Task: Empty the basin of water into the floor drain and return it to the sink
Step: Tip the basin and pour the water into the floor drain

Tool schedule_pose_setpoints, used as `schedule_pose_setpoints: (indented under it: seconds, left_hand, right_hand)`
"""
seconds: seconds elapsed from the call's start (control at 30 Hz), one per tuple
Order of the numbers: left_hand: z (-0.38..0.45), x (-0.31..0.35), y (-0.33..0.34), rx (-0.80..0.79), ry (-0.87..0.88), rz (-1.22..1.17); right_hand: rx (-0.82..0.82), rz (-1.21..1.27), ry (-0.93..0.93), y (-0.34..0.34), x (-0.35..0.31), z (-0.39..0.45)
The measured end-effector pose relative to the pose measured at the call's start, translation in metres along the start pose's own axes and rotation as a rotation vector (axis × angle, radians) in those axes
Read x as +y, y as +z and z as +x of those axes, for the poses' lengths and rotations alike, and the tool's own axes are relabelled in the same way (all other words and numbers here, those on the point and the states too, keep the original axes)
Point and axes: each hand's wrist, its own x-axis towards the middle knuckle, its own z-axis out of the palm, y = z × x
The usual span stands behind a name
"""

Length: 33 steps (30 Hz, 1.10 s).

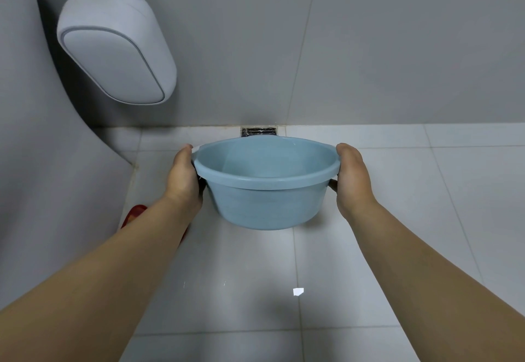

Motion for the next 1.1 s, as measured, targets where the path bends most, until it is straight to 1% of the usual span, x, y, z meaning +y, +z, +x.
schedule_pose_setpoints:
  seconds: [0.07, 0.23, 1.1]
  left_hand:
    - [-0.0006, -0.0013, -0.0004, -0.033, 0.017, 0.047]
    - [0.0028, 0.0007, -0.0024, -0.004, 0.043, 0.12]
    - [0.0079, 0.0022, -0.0033, 0.029, -0.014, 0.112]
  right_hand:
    - [-0.001, 0.003, 0.0, -0.0009, 0.0004, -0.0004]
    - [0.006, -0.002, 0.008, -0.0006, 0.0, -0.0003]
    - [0.012, -0.031, 0.05, 0.0012, -0.0051, -0.0024]
